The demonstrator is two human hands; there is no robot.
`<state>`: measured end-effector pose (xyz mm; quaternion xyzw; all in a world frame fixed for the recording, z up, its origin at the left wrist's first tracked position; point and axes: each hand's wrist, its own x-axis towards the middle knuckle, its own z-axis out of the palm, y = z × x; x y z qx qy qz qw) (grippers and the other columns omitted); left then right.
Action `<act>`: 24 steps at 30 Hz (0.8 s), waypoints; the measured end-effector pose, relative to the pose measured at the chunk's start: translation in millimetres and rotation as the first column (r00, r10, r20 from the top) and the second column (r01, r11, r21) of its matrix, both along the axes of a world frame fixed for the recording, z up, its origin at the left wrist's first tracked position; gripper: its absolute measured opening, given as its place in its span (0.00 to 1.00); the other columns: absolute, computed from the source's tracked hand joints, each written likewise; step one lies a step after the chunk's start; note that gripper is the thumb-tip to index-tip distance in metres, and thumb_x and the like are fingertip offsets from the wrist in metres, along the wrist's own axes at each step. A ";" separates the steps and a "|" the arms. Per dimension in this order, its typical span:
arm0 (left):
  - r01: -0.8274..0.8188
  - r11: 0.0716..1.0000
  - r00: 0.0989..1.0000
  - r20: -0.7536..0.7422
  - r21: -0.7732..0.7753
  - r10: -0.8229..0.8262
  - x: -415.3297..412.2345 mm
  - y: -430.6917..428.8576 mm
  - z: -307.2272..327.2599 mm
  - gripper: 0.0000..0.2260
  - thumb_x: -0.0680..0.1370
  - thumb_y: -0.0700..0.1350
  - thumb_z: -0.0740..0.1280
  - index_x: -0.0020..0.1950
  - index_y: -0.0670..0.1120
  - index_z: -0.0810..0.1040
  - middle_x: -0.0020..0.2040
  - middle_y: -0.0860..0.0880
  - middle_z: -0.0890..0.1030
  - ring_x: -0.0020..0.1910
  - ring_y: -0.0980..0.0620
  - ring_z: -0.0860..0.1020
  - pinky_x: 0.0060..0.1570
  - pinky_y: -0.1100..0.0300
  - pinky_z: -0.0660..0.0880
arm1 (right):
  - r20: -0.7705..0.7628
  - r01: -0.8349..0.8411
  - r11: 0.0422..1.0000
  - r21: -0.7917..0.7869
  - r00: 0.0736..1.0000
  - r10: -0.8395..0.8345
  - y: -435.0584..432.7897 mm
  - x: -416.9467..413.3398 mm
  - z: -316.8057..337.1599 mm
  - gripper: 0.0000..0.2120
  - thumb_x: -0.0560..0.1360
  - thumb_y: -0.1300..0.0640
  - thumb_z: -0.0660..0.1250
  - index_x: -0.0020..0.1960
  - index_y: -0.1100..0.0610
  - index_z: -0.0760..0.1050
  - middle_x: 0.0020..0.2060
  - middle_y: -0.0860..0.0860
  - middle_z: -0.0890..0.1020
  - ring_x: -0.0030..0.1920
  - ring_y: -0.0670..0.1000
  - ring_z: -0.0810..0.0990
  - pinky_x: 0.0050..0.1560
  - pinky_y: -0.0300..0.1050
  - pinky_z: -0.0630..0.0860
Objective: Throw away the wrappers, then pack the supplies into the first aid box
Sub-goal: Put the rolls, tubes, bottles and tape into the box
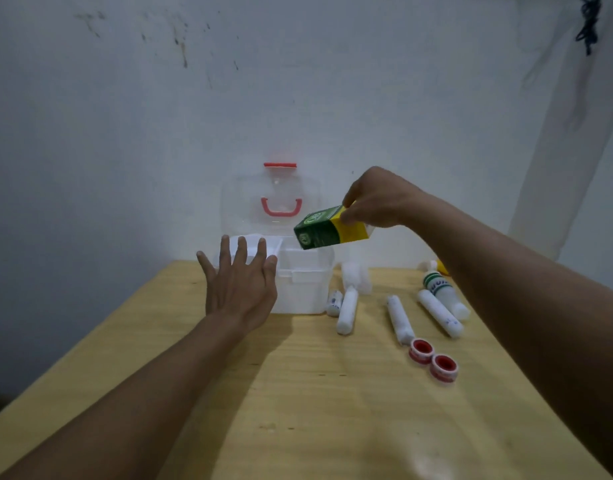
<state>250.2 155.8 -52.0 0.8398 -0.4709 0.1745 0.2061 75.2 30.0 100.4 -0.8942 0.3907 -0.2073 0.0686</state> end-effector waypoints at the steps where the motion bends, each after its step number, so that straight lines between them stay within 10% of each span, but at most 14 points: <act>1: 0.001 1.000 1.000 -0.001 0.000 -0.001 -0.2 0.7 0.0 0.27 0.82 0.58 0.38 0.80 0.54 0.54 0.80 0.46 0.54 0.79 0.44 0.43 0.72 0.34 0.36 | -0.024 -0.014 1.000 0.009 1.000 0.015 1.4 6.3 -2.0 0.17 0.69 0.54 0.73 0.56 0.58 0.84 0.46 0.53 0.83 0.44 0.52 0.81 0.41 0.45 0.79; 24: -0.013 1.000 0.998 0.053 -0.016 0.014 5.0 -0.7 -3.6 0.30 0.78 0.59 0.36 0.80 0.54 0.54 0.80 0.49 0.55 0.80 0.47 0.45 0.73 0.37 0.37 | -0.246 -0.106 0.994 0.039 0.963 0.112 -18.0 90.2 -79.3 0.14 0.71 0.59 0.72 0.56 0.60 0.81 0.49 0.55 0.83 0.46 0.54 0.81 0.51 0.52 0.82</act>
